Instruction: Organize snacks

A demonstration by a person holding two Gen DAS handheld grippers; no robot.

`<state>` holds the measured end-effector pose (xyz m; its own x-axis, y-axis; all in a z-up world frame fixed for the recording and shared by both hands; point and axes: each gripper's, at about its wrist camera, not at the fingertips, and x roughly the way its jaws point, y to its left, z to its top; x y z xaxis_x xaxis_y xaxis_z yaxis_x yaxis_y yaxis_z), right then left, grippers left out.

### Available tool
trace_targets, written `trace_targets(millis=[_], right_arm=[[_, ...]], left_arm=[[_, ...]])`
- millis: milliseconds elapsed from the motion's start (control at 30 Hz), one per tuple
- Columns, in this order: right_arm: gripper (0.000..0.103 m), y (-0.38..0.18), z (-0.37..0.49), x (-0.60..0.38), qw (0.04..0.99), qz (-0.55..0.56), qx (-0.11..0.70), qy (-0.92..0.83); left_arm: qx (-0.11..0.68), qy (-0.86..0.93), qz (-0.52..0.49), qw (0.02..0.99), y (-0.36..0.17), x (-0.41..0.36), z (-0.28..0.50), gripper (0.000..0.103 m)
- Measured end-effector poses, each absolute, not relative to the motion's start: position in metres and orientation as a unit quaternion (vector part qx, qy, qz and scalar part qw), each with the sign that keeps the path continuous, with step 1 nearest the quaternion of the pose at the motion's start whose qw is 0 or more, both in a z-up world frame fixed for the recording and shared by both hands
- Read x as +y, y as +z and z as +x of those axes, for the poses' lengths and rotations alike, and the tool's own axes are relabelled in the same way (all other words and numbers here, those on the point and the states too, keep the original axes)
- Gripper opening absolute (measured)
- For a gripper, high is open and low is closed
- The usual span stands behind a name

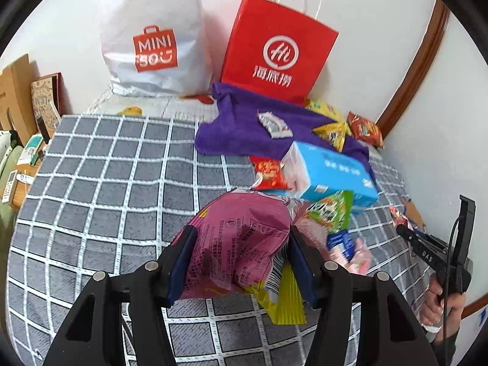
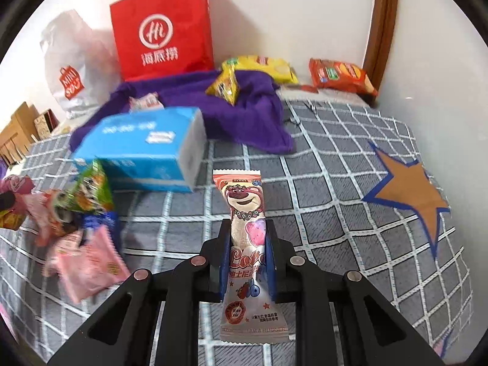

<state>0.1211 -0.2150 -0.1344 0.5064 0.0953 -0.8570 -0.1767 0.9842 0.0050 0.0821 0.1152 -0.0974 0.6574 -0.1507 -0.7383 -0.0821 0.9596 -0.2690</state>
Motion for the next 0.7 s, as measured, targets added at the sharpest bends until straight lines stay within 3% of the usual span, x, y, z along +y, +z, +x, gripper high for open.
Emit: trace_targets(millis=[700], right_arm=[[0.020,-0.059,0.126,-0.200,0.888,-0.034,0.453,0.076]], left_arm=[[0.385,-0.068,-0.140,0.910,-0.032,0.077,0.100,0.056]])
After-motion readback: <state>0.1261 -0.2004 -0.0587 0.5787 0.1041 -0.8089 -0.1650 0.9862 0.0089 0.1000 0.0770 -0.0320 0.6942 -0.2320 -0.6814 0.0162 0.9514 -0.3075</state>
